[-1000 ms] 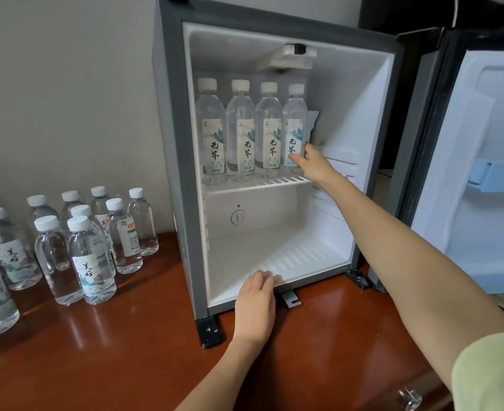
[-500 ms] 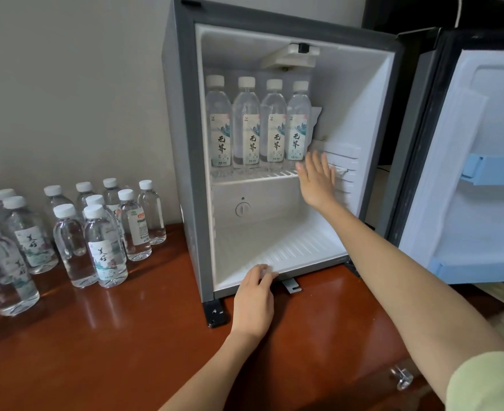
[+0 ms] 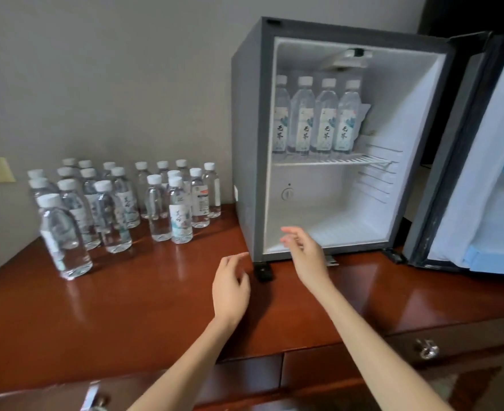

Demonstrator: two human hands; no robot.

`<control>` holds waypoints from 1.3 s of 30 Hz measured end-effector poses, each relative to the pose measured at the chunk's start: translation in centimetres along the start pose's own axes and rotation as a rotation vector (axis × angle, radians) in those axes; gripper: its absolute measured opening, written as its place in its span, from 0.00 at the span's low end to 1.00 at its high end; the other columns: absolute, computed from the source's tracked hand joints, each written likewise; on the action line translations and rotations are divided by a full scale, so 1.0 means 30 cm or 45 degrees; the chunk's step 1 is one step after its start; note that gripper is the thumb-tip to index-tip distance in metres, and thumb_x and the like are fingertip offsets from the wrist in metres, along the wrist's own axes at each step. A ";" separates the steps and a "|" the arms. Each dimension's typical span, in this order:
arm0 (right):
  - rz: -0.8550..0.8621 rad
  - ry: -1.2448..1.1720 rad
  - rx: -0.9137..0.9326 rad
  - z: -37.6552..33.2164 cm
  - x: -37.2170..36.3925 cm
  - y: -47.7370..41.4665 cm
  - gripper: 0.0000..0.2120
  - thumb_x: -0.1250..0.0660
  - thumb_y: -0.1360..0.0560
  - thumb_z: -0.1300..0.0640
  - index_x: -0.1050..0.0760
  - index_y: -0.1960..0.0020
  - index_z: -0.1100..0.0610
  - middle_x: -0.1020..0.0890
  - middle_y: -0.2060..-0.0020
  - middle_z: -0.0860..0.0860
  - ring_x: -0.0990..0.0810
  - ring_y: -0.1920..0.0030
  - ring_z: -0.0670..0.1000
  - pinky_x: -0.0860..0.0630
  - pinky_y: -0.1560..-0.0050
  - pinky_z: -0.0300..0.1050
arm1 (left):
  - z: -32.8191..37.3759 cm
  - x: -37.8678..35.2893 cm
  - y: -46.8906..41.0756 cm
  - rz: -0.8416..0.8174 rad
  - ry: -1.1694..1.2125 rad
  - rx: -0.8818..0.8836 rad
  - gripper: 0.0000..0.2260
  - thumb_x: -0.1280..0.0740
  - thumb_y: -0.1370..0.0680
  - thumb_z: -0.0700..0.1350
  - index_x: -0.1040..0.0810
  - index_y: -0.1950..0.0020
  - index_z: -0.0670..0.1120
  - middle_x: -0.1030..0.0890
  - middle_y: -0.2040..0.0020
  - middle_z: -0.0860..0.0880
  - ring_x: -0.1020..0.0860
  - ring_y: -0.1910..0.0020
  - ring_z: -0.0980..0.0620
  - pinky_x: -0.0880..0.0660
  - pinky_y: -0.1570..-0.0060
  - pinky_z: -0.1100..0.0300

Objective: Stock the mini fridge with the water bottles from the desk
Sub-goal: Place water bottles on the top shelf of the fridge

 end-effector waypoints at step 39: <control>-0.219 -0.162 -0.121 0.176 -0.903 -0.434 0.30 0.31 0.24 0.62 0.37 0.25 0.54 0.29 0.32 0.52 0.30 0.31 0.50 0.31 0.30 0.50 | -0.451 0.112 -0.424 -0.001 0.266 0.408 0.30 0.47 0.26 0.26 0.30 0.28 0.46 0.21 0.37 0.48 0.27 0.39 0.60 0.34 0.38 0.71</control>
Point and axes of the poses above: each hand's wrist, its own y-axis away from the middle knuckle, its own x-axis out of the back of the hand, z = x × y, the point moved 6 cm from there along -y, towards the middle knuckle
